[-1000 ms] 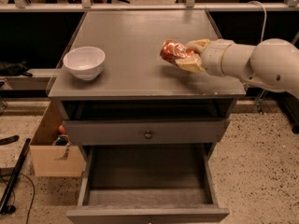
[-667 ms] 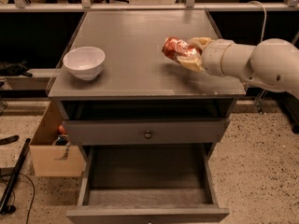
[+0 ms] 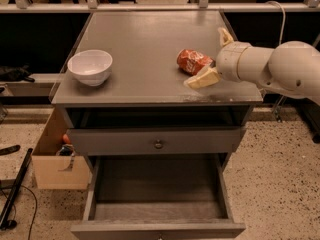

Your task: Pick coke can from middle drawer and place on counter

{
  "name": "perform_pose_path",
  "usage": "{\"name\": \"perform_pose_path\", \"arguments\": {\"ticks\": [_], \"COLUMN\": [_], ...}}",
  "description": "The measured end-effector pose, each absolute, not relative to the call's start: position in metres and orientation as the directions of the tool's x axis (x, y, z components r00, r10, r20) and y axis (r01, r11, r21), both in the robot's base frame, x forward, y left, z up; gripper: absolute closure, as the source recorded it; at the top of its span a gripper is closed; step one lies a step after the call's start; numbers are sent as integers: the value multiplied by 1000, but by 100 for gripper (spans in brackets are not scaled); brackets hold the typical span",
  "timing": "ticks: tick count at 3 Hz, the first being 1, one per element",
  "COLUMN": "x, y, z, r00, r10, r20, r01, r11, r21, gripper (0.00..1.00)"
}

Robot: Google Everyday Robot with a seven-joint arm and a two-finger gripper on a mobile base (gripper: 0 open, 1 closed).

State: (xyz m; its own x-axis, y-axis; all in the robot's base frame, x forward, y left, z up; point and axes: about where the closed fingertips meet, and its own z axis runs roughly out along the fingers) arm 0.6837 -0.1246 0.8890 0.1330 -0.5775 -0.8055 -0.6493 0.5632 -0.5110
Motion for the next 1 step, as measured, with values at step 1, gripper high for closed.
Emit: {"name": "perform_pose_path", "arguments": {"ticks": [1], "x": [684], "y": [-125], "z": [889], "r00": [133], "r10": [-577], "r20": [-806], "r01": [-649], "r11": [563], "r21": [-511], "gripper": [0]}}
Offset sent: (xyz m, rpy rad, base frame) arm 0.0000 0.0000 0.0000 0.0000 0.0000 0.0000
